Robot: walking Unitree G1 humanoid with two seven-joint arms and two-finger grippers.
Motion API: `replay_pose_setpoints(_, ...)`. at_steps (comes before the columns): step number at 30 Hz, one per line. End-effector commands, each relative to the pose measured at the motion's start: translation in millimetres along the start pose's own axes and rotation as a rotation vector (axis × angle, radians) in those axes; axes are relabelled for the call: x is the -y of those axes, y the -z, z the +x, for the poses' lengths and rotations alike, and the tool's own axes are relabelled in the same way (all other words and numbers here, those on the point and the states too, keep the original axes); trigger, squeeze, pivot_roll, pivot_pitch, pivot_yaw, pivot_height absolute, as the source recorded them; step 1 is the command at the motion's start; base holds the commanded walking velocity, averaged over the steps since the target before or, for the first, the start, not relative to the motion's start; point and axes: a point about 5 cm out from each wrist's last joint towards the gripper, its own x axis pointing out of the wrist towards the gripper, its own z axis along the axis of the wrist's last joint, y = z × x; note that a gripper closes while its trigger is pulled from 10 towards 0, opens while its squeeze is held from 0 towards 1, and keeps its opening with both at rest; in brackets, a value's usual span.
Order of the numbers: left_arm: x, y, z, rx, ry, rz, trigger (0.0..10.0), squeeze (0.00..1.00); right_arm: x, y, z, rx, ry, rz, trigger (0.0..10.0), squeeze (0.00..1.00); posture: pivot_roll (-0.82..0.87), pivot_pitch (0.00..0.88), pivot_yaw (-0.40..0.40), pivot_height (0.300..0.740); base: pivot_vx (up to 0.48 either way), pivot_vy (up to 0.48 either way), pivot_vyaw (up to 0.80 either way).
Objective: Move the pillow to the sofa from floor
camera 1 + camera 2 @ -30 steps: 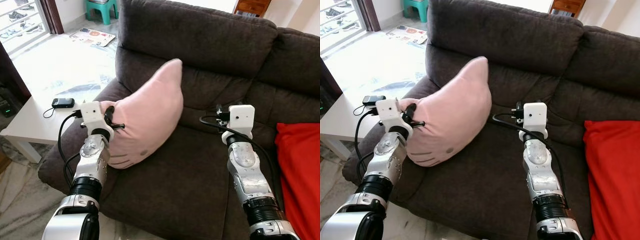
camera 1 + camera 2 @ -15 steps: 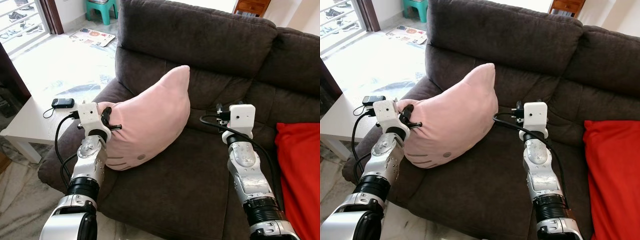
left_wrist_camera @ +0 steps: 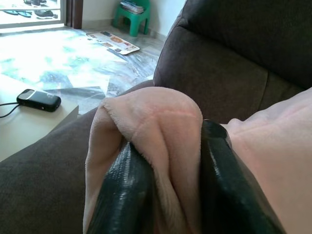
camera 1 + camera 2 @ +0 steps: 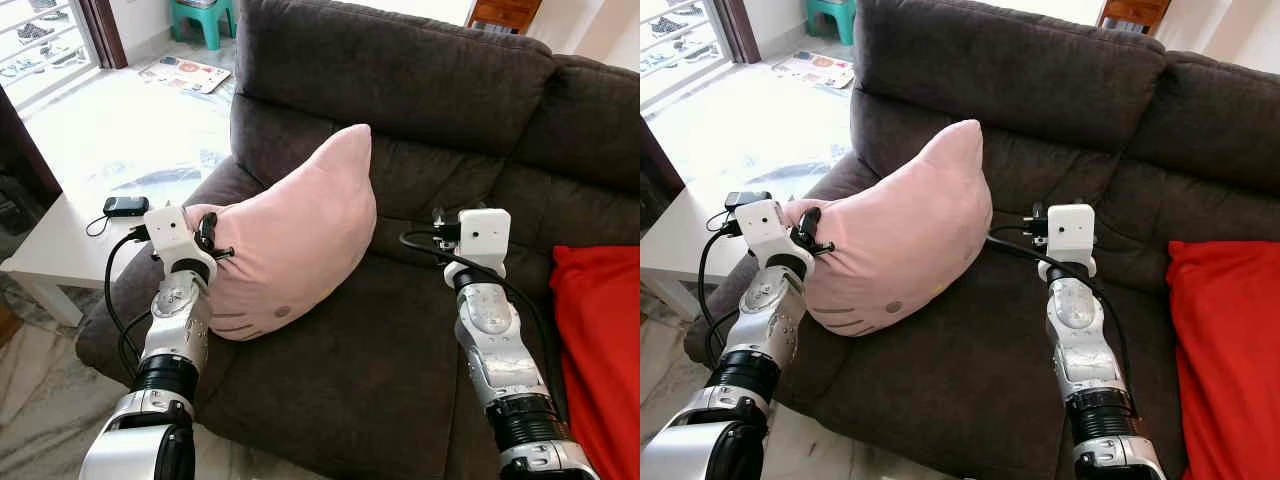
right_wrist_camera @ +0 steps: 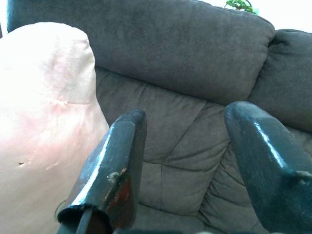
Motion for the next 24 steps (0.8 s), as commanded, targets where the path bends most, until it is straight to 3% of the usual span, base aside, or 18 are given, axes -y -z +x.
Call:
replay_pose_setpoints(1,-1.5,-22,5.9,0.105,-0.028,-0.015,10.0,1.00,3.6,-1,-0.8,0.002,0.008,-0.001,10.0,0.00,-0.01,0.101,-0.113,0.740,0.000,0.000,0.00)
replay_pose_setpoints(20,1.0,-38,6.0,0.179,-0.049,-0.005,10.0,1.00,4.0,0,-1.4,-0.002,0.014,-0.001,10.0,0.00,-0.01,0.102,-0.109,0.740,0.000,0.000,0.00)
replay_pose_setpoints(21,2.7,-37,3.9,0.181,-0.030,0.022,10.0,0.88,4.2,0,-1.8,-0.002,0.015,-0.001,10.0,0.00,-0.01,0.103,-0.106,0.740,0.000,0.000,0.00)
replay_pose_setpoints(22,2.7,-37,3.9,0.181,-0.030,0.022,10.0,0.88,4.2,0,-1.8,-0.002,0.015,-0.001,10.0,0.00,-0.01,0.103,-0.106,0.740,0.000,0.000,0.00)
replay_pose_setpoints(23,4.6,-35,0.9,0.182,-0.006,0.073,10.0,0.17,4.7,2,-2.5,-0.002,0.018,0.001,10.0,0.00,-0.01,0.103,-0.106,0.740,0.000,0.000,0.00)
replay_pose_setpoints(24,6.2,-33,-4.0,0.187,0.025,0.153,10.0,0.00,6.4,3,-3.7,0.008,0.023,0.014,10.0,0.00,-0.02,0.103,-0.105,0.740,0.000,0.000,0.00)
